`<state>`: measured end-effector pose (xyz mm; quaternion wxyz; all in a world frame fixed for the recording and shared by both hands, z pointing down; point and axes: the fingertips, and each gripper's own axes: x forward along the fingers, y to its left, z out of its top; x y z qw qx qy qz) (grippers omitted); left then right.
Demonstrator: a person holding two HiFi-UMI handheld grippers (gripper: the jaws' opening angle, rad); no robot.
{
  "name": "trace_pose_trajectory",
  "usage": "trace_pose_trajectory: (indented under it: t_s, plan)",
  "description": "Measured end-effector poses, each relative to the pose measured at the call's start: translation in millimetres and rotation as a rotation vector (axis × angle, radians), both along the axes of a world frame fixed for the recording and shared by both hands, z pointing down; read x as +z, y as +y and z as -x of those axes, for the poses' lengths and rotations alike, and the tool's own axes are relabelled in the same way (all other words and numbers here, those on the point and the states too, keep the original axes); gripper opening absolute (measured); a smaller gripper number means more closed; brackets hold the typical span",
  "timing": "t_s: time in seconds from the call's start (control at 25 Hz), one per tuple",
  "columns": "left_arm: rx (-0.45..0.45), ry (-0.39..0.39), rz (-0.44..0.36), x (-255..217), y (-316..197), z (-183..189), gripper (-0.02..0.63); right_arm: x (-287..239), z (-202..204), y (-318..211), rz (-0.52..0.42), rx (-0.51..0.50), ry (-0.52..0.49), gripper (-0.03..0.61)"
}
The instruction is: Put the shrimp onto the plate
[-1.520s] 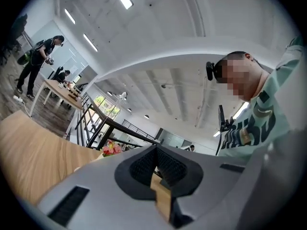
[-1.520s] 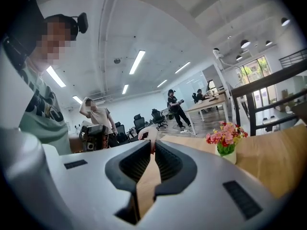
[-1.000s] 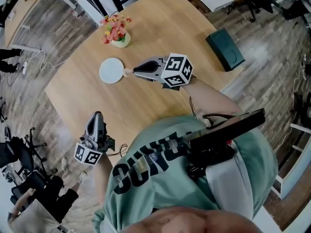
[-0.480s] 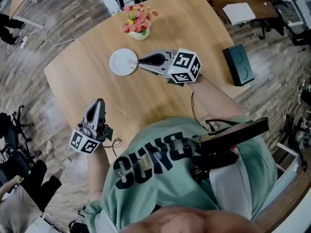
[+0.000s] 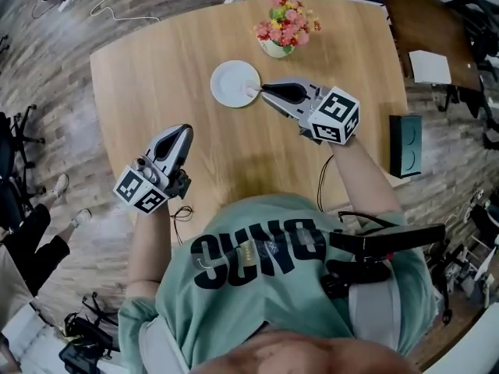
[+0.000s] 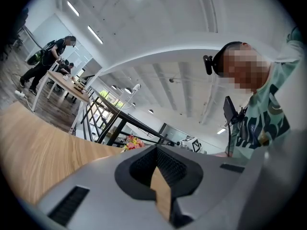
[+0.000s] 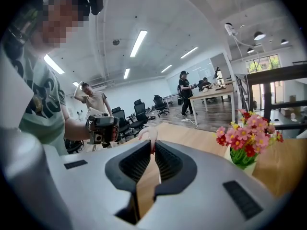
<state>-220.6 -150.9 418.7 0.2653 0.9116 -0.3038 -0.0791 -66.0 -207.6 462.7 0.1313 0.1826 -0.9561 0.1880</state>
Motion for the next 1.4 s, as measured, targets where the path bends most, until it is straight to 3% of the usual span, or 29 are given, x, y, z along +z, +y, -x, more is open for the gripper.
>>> trace_pose_trajectory:
  t_s: [0.84,1.4]
  plan:
    - [-0.002,-0.012,0.081,98.7,-74.3,3.0,-0.005,109.4,29.5,-60.3,0.026,-0.081,0.145,0.038]
    - [0.015,-0.049,0.085,146.4,-105.5,3.8,-0.005,165.9,45.5,-82.8,-0.096,-0.177,0.323,0.038]
